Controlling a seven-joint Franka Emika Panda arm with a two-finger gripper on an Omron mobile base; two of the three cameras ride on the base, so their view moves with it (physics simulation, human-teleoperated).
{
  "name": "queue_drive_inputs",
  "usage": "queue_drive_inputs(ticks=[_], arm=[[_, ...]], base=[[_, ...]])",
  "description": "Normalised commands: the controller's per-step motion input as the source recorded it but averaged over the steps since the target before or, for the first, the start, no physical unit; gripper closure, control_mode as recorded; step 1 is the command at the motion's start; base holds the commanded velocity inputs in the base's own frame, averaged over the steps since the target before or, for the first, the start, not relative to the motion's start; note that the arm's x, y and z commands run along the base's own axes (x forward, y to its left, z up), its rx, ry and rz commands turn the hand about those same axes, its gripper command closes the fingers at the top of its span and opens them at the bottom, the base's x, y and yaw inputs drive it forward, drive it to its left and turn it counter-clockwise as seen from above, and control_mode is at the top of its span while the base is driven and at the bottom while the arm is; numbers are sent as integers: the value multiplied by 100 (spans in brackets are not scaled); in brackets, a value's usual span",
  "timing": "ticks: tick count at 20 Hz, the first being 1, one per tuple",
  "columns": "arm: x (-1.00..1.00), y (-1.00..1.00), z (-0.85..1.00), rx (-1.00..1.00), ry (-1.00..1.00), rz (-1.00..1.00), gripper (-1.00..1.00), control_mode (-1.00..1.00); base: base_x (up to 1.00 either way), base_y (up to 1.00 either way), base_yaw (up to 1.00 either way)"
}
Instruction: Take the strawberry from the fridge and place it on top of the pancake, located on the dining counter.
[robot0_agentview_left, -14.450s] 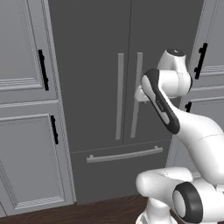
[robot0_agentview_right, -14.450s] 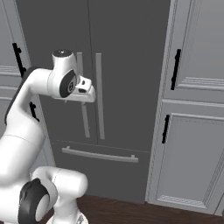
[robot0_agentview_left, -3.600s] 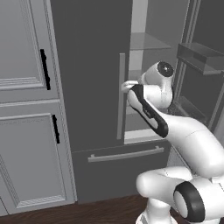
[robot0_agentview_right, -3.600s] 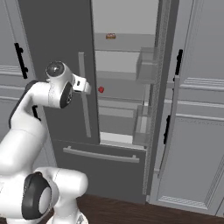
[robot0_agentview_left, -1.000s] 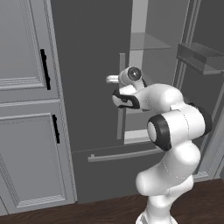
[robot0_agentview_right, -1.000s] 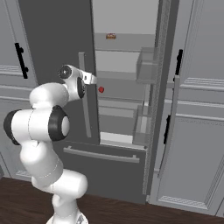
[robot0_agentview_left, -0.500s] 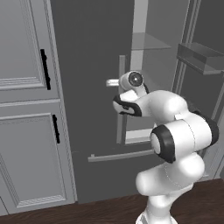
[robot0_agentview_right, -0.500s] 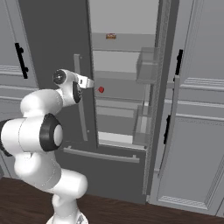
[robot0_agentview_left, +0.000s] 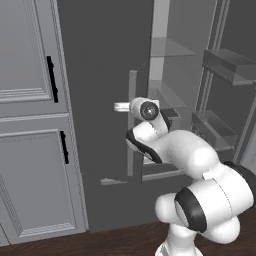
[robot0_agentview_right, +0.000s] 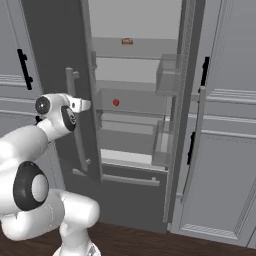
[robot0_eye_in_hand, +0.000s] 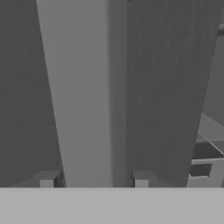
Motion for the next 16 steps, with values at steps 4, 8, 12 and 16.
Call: queue_drive_inputs(ticks=[4,8,12,16], arm=[[-60,67,0,-7,-1,-6,100,-100],[-51,72,0,-7,-3,-3,100,-100],[-42,74,0,-6,-2,-3,100,-100],[-12,47,0,-2,0,-4,-100,-100]], base=[[0,0,0],[0,0,0],[0,0,0],[0,0,0]])
